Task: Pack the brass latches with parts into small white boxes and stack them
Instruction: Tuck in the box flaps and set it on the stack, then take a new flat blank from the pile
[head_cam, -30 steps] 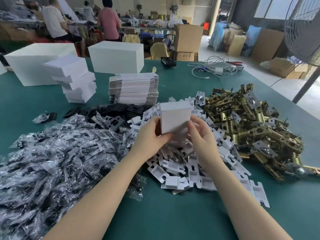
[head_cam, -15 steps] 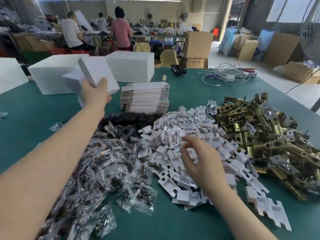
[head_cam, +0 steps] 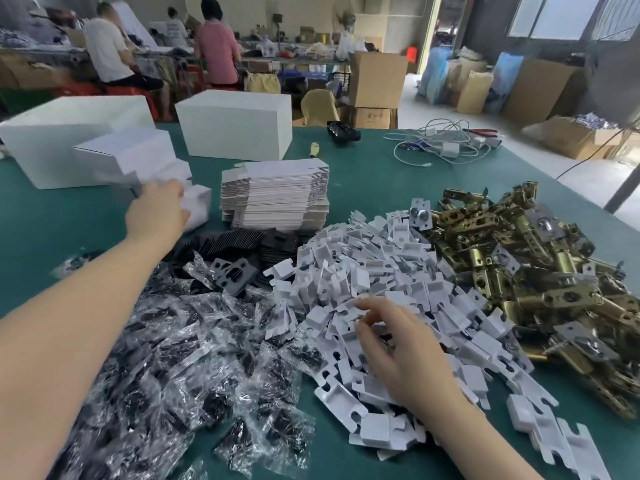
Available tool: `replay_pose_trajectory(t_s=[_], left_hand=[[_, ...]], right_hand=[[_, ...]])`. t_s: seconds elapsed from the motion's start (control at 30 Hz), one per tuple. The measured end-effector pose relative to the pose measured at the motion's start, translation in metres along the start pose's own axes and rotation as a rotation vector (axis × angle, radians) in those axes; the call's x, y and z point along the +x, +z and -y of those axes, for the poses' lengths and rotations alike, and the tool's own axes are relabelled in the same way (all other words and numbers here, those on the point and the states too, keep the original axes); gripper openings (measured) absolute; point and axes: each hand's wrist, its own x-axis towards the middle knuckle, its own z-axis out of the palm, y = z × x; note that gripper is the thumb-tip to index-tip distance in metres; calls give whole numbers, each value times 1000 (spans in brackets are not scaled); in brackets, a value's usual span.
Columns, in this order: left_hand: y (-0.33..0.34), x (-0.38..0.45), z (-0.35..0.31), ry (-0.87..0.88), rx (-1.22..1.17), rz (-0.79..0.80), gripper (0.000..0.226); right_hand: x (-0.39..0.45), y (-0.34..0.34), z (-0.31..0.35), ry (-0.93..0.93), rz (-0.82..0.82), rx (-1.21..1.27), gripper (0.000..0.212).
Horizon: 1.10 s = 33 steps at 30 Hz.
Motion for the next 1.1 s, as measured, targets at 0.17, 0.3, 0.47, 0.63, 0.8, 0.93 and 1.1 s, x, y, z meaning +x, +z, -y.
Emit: replay_pose_trajectory(t_s=[0.17, 0.3, 0.47, 0.63, 0.8, 0.93, 1.1], left_hand=[[2, 3, 0, -103, 28, 151, 50], [3, -3, 1, -112, 71, 116, 46], [1, -4, -3, -80, 142, 113, 55], [-11, 4, -2, -58, 301, 282, 53], [-27, -3, -10, -133, 226, 249, 50], [-45, -22, -34, -121, -253, -186, 41], [-87, -72, -99, 25, -712, -347, 39]], right_hand=[[-1, 0, 0, 5, 9, -1, 30], [0, 1, 0, 9, 8, 8, 33], [1, 2, -2, -5, -1, -1, 30], [1, 2, -4, -19, -15, 3, 21], [2, 4, -7, -37, -9, -14, 17], [5, 5, -9, -32, 1, -13, 16], [5, 5, -11, -19, 13, 5, 17]])
